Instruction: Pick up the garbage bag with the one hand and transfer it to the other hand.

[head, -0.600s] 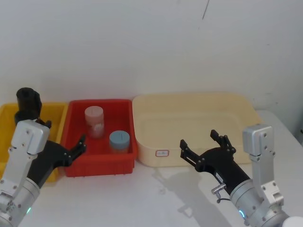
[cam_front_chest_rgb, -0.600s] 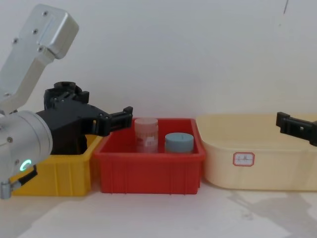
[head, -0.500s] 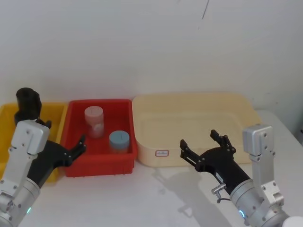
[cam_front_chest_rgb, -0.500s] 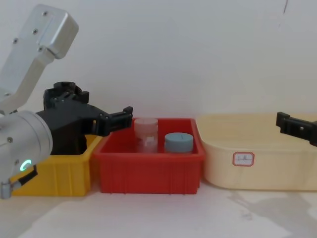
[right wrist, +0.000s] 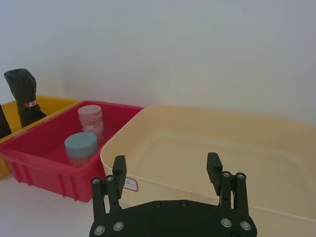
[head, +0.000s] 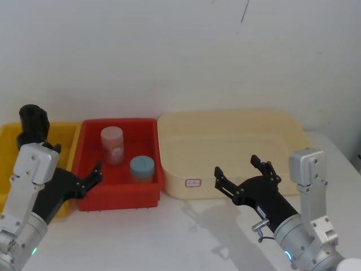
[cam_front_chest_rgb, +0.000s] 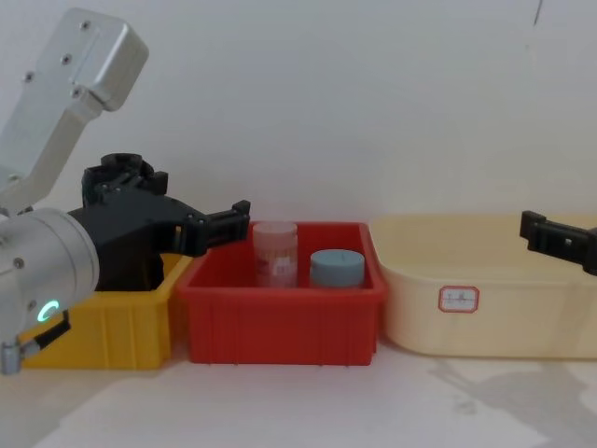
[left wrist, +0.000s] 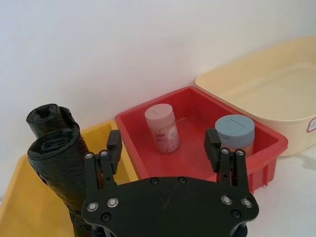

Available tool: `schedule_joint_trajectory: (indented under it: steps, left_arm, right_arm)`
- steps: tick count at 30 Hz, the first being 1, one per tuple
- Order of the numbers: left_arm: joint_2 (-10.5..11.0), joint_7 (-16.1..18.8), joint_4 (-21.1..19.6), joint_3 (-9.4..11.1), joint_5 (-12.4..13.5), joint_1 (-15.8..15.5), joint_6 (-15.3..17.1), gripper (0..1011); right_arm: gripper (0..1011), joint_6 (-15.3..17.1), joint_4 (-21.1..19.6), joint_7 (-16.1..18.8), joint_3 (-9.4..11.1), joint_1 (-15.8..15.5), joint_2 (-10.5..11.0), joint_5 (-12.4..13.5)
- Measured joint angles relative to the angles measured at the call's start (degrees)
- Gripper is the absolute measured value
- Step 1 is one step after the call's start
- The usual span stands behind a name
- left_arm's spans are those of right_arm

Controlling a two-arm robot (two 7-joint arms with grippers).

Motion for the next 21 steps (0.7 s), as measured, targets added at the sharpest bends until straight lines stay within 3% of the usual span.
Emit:
schedule_joint_trajectory:
  steps: [21]
  left_arm:
    - [0.00, 0.00, 0.00, 0.00, 0.00, 0.00, 0.00, 1002]
  right_arm:
    - [1000, 0.00, 0.00, 0.00, 0.00, 0.00, 0.00, 0.00]
